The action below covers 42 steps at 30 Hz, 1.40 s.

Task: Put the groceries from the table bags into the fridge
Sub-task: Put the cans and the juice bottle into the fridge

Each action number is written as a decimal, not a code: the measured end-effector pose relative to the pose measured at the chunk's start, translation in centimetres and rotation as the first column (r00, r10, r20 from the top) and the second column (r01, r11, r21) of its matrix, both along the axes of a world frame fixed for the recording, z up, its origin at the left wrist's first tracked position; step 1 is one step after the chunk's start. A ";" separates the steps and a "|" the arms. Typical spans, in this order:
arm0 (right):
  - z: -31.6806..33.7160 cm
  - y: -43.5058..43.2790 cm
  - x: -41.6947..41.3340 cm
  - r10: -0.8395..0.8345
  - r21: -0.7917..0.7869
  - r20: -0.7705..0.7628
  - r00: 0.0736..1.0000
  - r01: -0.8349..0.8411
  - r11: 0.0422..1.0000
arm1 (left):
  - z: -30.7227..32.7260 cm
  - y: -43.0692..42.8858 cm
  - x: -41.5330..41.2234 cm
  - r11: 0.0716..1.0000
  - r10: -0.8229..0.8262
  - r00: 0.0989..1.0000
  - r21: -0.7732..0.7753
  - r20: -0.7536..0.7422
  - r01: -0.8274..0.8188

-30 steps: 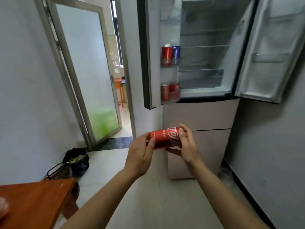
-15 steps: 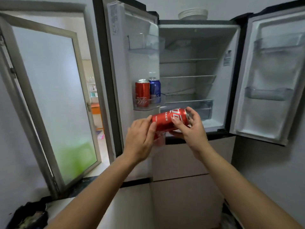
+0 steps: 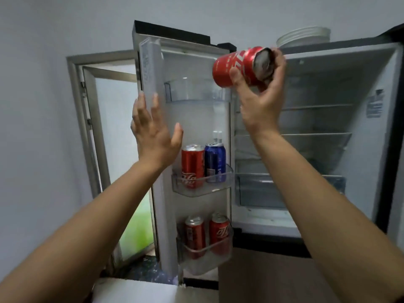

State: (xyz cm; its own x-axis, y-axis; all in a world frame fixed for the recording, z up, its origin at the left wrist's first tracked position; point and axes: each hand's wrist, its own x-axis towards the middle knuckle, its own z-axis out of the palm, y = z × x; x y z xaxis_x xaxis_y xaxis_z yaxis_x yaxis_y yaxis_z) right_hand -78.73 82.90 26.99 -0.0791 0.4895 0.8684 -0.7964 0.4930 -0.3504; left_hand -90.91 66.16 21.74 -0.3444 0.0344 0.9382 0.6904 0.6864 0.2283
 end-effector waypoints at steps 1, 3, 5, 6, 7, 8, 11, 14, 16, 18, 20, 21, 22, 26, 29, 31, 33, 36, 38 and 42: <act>1.6 0.4 -0.9 -0.051 0.057 -0.023 0.998 0.052 0.997 | 0.7 0.3 -0.5 1.000 0.005 0.998 0.021 0.060 -0.006; 4.2 1.0 -2.8 -0.124 0.147 -0.042 0.991 0.129 0.981 | 1.5 0.9 -1.3 0.996 -0.052 0.983 0.075 0.177 0.040; 6.0 1.5 -4.4 -0.136 0.229 -0.024 0.990 0.138 0.964 | 1.7 1.3 -2.0 0.991 -0.110 0.975 0.090 0.193 0.094; 6.7 1.6 -4.9 -0.145 0.275 0.011 0.989 0.136 0.952 | 1.6 1.3 -2.2 0.991 -0.113 0.978 0.087 0.178 0.098; 7.4 1.6 -5.5 -0.165 0.322 0.059 0.985 0.138 0.937 | 1.4 1.3 -2.3 0.993 -0.104 0.981 0.080 0.162 0.092; 8.0 1.7 -6.0 -0.200 0.369 0.113 0.973 0.146 0.918 | 1.2 1.3 -2.5 0.994 -0.094 0.984 0.073 0.149 0.084; 9.3 2.1 -7.8 -0.325 0.520 0.288 0.901 0.139 0.843 | 1.0 1.2 -2.9 0.995 -0.087 0.988 0.062 0.131 0.079; 10.2 2.5 -9.3 -0.360 0.583 0.479 0.801 0.016 0.812 | 0.9 0.8 -3.3 0.995 -0.091 0.988 0.042 0.129 0.086; 11.0 2.5 -9.9 -0.309 0.562 0.582 0.752 -0.098 0.822 | 0.8 0.6 -3.5 0.995 -0.096 0.987 0.032 0.127 0.093; 11.9 2.2 -9.9 -0.271 0.536 0.659 0.702 -0.185 0.824 | 0.7 0.5 -3.6 0.995 -0.096 0.988 0.038 0.120 0.092; 12.7 1.5 -9.4 -0.260 0.523 0.721 0.642 -0.258 0.812 | 0.7 0.6 -3.6 0.994 -0.101 0.988 0.043 0.117 0.097; 13.1 1.1 -9.3 -0.281 0.534 0.739 0.612 -0.279 0.798 | 0.7 0.7 -3.5 0.994 -0.103 0.988 0.044 0.119 0.098; 13.4 0.7 -9.1 -0.315 0.557 0.748 0.584 -0.295 0.776 | 0.8 0.7 -3.6 0.994 -0.101 0.987 0.045 0.122 0.096; 14.6 -0.9 -9.5 -0.446 0.611 0.776 0.447 -0.357 0.706 | 0.8 0.6 -3.5 0.995 -0.096 0.985 0.038 0.143 0.091; 15.0 -1.3 -10.0 -0.460 0.563 0.825 0.328 -0.412 0.716 | 0.8 0.4 -3.3 0.994 -0.107 0.983 0.035 0.151 0.102; 14.9 -1.1 -10.1 -0.412 0.508 0.860 0.301 -0.447 0.736 | 0.8 0.3 -3.3 0.994 -0.111 0.981 0.036 0.158 0.106; 14.2 -0.7 -9.5 -0.352 0.488 0.865 0.357 -0.439 0.754 | 0.7 0.2 -3.2 0.993 -0.119 0.979 0.034 0.164 0.115; 11.7 -1.0 -8.0 -0.346 0.584 0.677 0.649 -0.188 0.790 | 0.3 -0.3 -3.5 0.985 -0.172 0.975 0.020 0.139 0.171; 8.7 -1.4 -7.3 -0.422 0.610 0.413 0.808 0.099 0.786 | -0.3 -1.2 -3.8 0.980 -0.198 0.974 0.003 0.109 0.199; -1.1 -2.2 -6.6 -0.485 0.487 0.046 0.874 0.404 0.774 | -4.3 -3.8 -2.9 0.993 -0.112 0.987 0.054 0.112 0.106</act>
